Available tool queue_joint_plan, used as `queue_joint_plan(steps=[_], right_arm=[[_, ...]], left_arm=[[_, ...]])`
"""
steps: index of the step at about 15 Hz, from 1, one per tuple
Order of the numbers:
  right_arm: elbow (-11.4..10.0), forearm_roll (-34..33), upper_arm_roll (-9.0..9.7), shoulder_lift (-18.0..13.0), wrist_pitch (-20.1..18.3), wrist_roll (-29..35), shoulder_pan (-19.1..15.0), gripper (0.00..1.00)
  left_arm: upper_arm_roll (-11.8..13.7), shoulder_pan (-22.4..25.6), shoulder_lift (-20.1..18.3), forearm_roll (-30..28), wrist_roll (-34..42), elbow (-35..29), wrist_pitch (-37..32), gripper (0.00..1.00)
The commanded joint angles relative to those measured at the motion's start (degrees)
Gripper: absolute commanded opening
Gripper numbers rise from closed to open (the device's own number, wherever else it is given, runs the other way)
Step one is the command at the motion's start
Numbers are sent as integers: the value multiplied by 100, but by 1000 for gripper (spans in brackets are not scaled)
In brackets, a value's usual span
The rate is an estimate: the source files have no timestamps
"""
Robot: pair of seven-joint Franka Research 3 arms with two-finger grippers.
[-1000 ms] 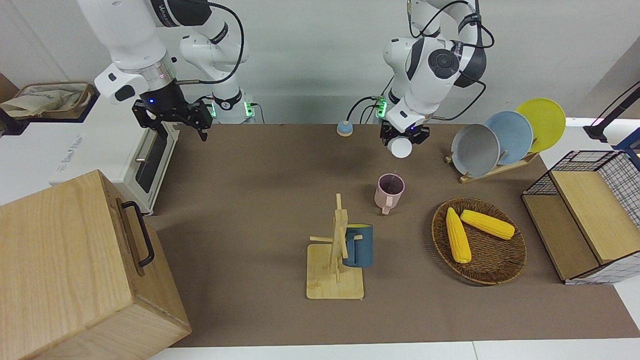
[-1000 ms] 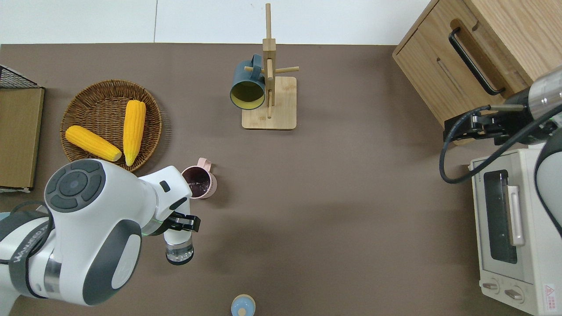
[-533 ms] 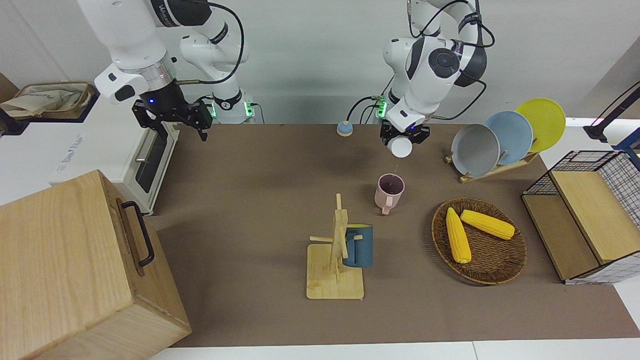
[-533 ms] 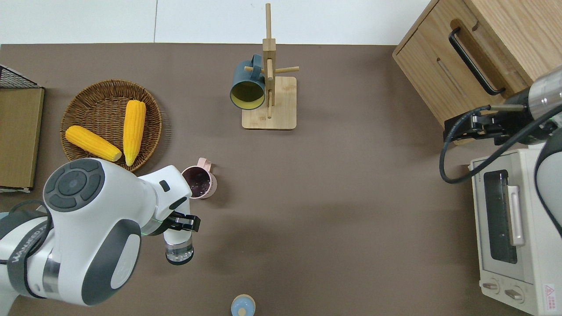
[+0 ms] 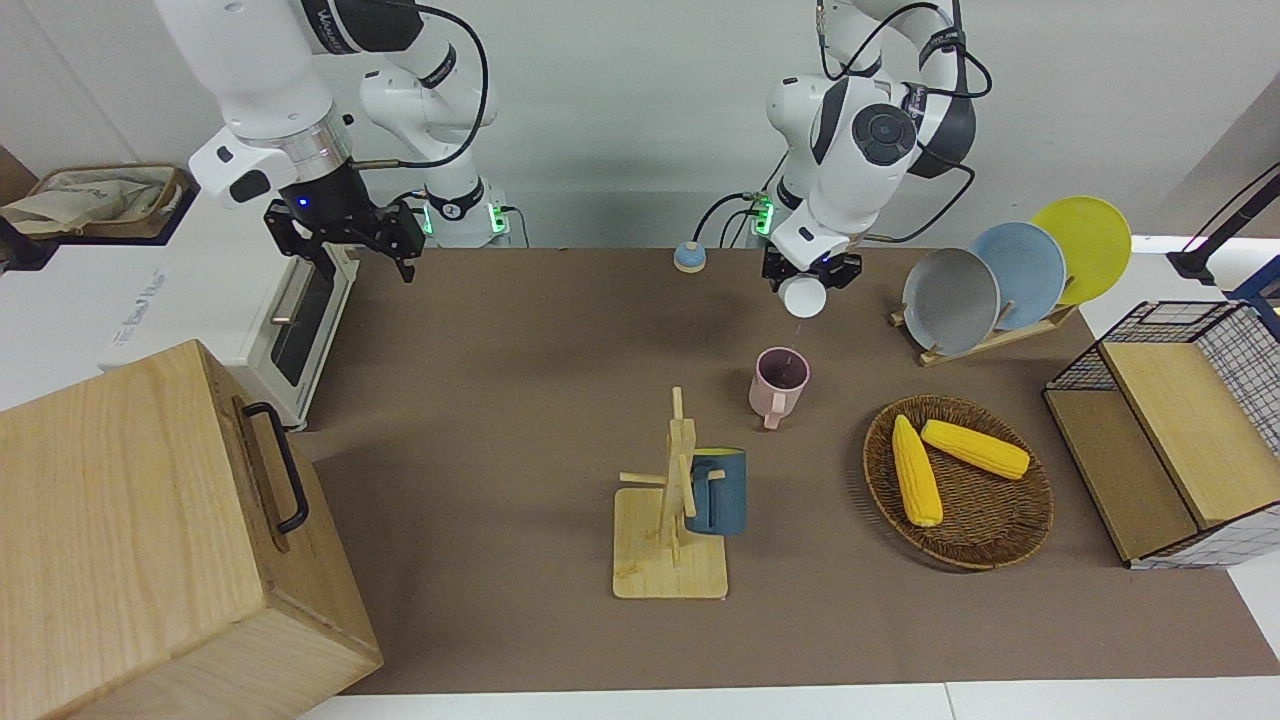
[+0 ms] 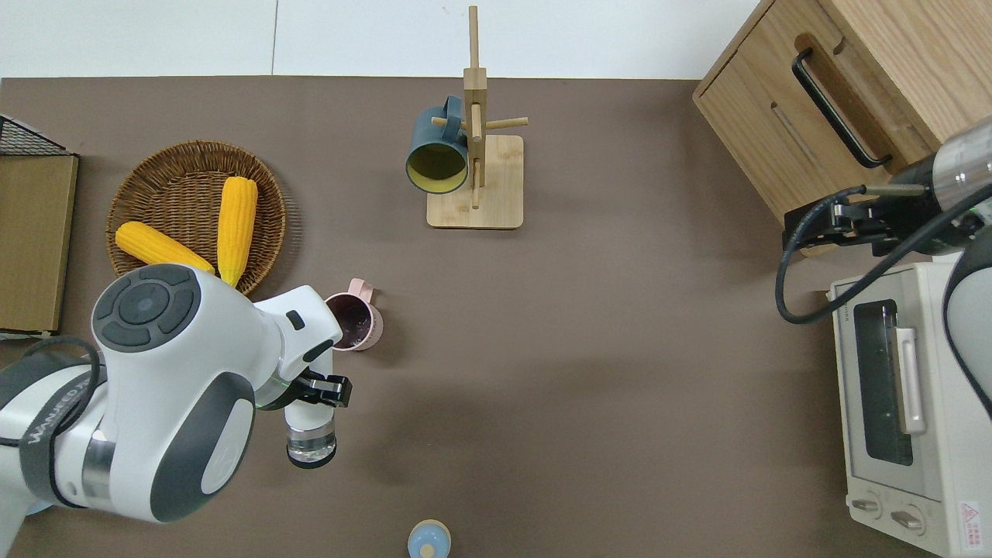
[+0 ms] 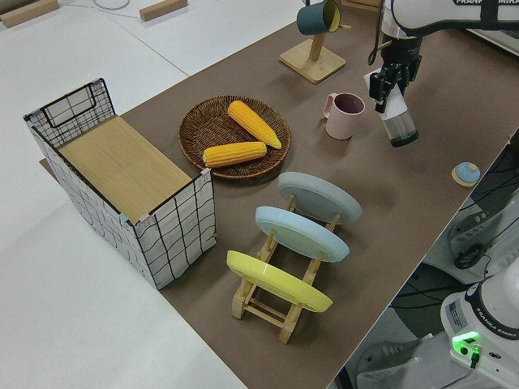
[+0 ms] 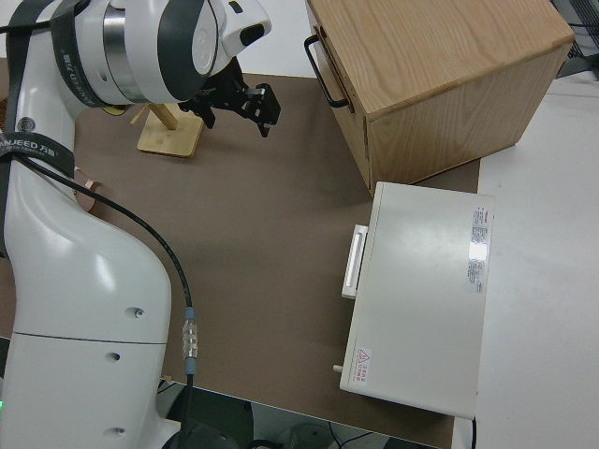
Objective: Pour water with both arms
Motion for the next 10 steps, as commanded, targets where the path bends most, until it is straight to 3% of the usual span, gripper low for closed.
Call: queue_joint_plan(steps=[1,6,10], right_arm=[[-170,98,66,-128,26,-74,-104,994],[-170,98,66,-128,26,-74,-104,992],[-170,98,66,-128,26,-74,-104,994]], left_arm=[[-1,-44,72,141,-166,284,-286,0],[-1,-44,-16,88,-175,214,-251,0],[8,-35,-506,-87,-166,-364,431,0]])
